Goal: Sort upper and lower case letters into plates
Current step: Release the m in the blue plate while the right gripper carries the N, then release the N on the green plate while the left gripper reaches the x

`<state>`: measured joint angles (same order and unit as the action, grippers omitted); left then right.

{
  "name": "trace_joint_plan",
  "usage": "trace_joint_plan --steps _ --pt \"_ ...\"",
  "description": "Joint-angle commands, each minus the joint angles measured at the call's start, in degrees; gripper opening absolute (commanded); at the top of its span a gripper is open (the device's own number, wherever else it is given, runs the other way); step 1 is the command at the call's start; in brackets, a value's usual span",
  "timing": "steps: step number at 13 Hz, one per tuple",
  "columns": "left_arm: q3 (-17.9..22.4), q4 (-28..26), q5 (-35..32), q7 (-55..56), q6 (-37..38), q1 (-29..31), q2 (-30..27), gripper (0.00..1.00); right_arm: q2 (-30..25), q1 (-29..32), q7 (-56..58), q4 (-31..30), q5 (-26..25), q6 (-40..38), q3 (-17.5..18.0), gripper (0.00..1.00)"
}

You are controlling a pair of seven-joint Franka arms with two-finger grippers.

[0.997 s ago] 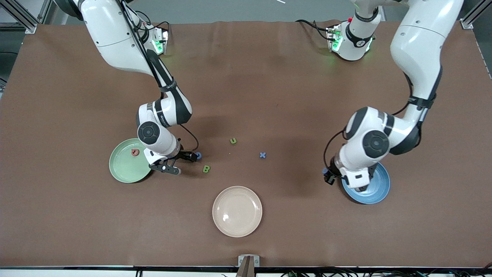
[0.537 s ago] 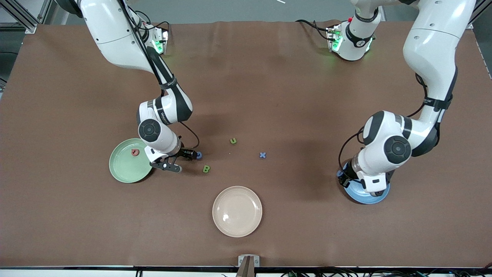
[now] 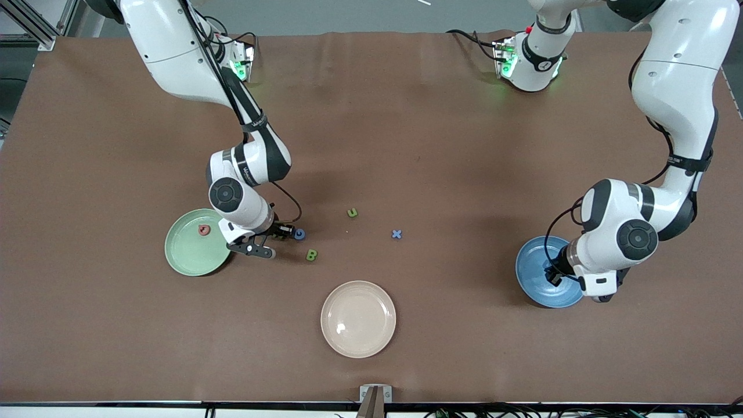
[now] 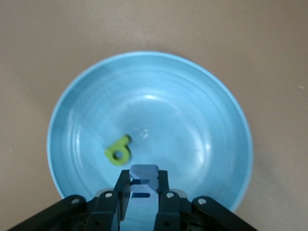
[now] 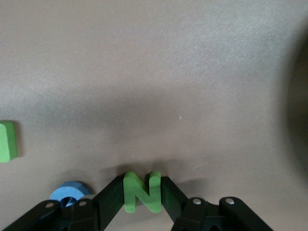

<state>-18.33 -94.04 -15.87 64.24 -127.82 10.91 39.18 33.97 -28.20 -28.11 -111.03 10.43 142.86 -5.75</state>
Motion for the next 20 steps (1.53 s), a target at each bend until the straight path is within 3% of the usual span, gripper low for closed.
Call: trace_joint_plan --steps 1,2,4,6,9,12,15,18,19,20 --pt "-0.4 0.0 -1.4 -0.6 0.5 0.3 0.1 0.69 -3.9 2.1 6.4 -0.4 0.1 -5.3 -2.3 0.00" --pt "-0.4 0.0 -1.4 0.1 0.5 0.2 0.0 0.99 -5.1 3.3 10.1 1.8 0.1 -11.5 -3.6 0.00" --pt "-0.7 -0.1 -1.4 0.3 1.2 -0.6 -0.4 1.00 -6.4 6.6 16.9 5.8 0.1 -20.3 -5.1 0.00" --pt "-1.0 0.2 -1.0 1.8 3.8 -3.3 -0.9 1.00 -6.9 9.8 22.8 6.2 0.1 -21.1 -5.4 0.00" --pt "-1.1 0.4 -0.6 9.9 4.9 -10.7 -1.7 1.00 -6.4 14.2 29.0 5.5 0.3 -19.3 -5.4 0.00" --pt "-2.4 0.9 -0.7 16.4 4.9 -18.2 -1.5 1.00 -4.2 14.0 29.0 2.5 0.6 -12.8 -5.1 0.00" --pt "-2.4 4.6 -0.8 24.0 4.2 -25.7 2.4 0.99 -1.9 13.6 28.9 2.3 0.8 -10.0 -4.5 0.01" --pt "-2.0 8.5 -0.6 33.2 3.5 -30.1 5.6 0.90 -1.1 13.4 28.9 2.4 0.8 -10.0 -4.3 0.07" --pt "-2.0 9.9 -0.6 37.5 2.8 -30.9 6.9 0.88 -1.1 13.3 28.9 2.6 0.8 -10.6 -4.3 0.42" --pt "-2.0 10.8 -0.6 42.0 2.3 -31.6 7.7 0.88 -1.4 13.3 28.8 2.7 0.7 -10.9 -4.4 0.99"
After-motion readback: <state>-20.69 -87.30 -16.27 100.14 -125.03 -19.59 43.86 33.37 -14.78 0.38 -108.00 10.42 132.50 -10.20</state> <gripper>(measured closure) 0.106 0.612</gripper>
